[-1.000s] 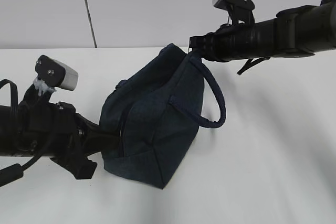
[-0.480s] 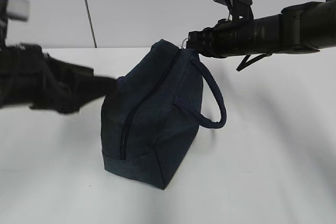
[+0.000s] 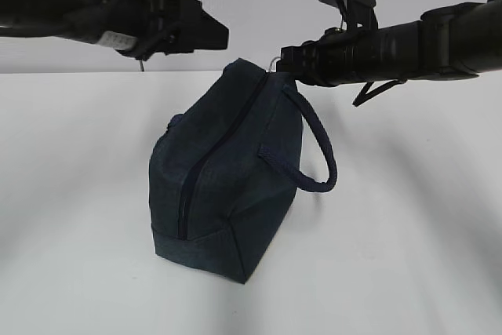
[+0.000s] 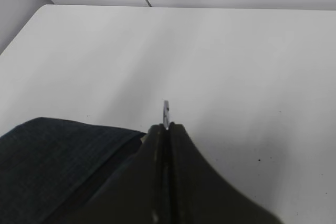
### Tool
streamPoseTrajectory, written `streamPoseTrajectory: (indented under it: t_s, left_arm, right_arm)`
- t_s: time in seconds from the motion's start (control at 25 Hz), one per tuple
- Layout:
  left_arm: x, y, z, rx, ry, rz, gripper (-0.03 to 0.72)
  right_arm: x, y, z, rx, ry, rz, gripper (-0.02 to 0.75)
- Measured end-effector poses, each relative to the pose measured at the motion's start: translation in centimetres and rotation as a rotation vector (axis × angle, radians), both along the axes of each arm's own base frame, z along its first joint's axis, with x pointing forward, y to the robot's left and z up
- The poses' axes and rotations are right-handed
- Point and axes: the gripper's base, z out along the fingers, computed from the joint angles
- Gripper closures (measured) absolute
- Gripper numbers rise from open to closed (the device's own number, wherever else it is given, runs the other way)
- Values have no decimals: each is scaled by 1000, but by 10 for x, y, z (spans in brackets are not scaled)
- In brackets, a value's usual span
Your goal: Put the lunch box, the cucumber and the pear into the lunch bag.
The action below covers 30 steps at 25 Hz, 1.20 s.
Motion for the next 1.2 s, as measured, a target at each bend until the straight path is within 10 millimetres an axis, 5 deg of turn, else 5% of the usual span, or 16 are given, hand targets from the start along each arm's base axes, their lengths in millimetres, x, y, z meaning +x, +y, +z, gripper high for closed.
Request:
streamPoseTrajectory:
  t_s: [0.48, 0.6, 0.72, 0.8, 1.2]
  left_arm:
    - [25, -15, -36, 62, 106, 15, 313]
    - [25, -22, -47, 83, 127, 1, 387]
    - [24, -23, -48, 93, 124, -7, 594]
    - [24, -23, -48, 99, 122, -9, 660]
    - [18, -17, -24, 126, 22, -8, 677]
  right_arm:
    - [0, 0, 0, 2, 0, 3, 732]
    - [0, 0, 0, 2, 0, 3, 732]
    - [0, 0, 1, 12, 2, -4, 732]
    - [0, 0, 1, 27, 12, -14, 732]
    - [11, -10, -20, 56, 101, -97, 732]
